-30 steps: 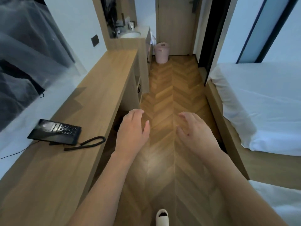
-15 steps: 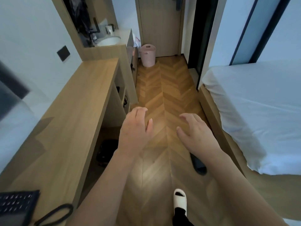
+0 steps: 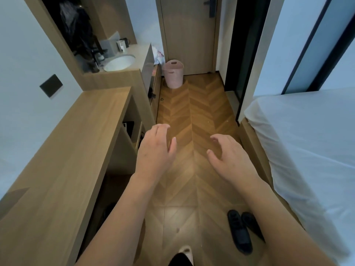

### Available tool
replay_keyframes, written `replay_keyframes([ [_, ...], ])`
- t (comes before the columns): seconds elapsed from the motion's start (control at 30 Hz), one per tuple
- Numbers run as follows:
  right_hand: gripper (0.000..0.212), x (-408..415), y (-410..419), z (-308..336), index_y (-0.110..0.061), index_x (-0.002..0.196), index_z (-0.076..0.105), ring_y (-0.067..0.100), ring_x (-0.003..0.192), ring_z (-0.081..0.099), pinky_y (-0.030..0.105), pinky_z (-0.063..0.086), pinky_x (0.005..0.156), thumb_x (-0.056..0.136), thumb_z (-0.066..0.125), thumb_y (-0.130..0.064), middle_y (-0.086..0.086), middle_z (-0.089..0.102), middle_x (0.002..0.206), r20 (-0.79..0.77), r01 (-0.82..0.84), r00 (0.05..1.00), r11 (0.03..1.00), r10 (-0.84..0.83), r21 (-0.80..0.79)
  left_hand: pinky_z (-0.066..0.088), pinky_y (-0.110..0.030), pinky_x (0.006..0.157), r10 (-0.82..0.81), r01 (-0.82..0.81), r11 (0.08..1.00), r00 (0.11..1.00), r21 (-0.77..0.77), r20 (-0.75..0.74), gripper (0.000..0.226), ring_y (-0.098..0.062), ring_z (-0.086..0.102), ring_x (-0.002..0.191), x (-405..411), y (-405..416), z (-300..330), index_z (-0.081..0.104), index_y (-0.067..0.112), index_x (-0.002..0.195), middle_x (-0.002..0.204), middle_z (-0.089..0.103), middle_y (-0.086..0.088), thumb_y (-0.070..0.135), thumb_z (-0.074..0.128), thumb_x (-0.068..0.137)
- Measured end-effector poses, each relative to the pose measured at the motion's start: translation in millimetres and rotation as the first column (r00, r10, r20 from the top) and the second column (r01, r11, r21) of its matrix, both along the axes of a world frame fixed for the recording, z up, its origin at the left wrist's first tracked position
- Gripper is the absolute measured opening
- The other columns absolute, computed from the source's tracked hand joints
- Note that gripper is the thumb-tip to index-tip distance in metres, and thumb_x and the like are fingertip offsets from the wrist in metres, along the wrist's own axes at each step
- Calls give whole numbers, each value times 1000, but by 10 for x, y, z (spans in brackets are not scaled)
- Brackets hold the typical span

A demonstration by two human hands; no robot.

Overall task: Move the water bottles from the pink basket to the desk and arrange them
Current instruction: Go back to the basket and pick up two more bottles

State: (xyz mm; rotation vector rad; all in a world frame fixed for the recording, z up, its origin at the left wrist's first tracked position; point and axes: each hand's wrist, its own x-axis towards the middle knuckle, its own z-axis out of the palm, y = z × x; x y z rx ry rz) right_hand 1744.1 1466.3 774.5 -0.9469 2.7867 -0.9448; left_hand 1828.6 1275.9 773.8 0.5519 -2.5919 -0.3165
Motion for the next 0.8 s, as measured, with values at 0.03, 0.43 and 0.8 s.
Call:
replay_keyframes([
  [0.03,45,-181,-106,-23,-18,140,48,15,125,50,29,40,105,97,55,-30,0,53,138,0,3,1000,1000,-3,3,34,-16,95,1,-1,1000,1000,7,-5,39,-10,54,117,-185,-117,-19,53,19,132,131,57,3,36,56,96],
  [0.43,48,-2498,-1619,-38,-23,142,46,11,125,51,26,39,103,96,56,-36,-3,52,139,-39,86,996,995,-84,43,35,-14,92,-97,97,995,995,2,-39,37,-10,56,111,-2556,-1685,-65,55,16,128,124,60,1,32,58,95],
  [0.8,50,-4600,-2588,-207,-24,144,44,12,124,53,24,40,101,97,56,-36,-3,49,143,6,88,996,996,-88,26,42,-21,92,-141,141,990,990,-1,-16,37,-14,56,110,-4722,-2600,-304,55,14,128,123,59,0,30,57,95],
])
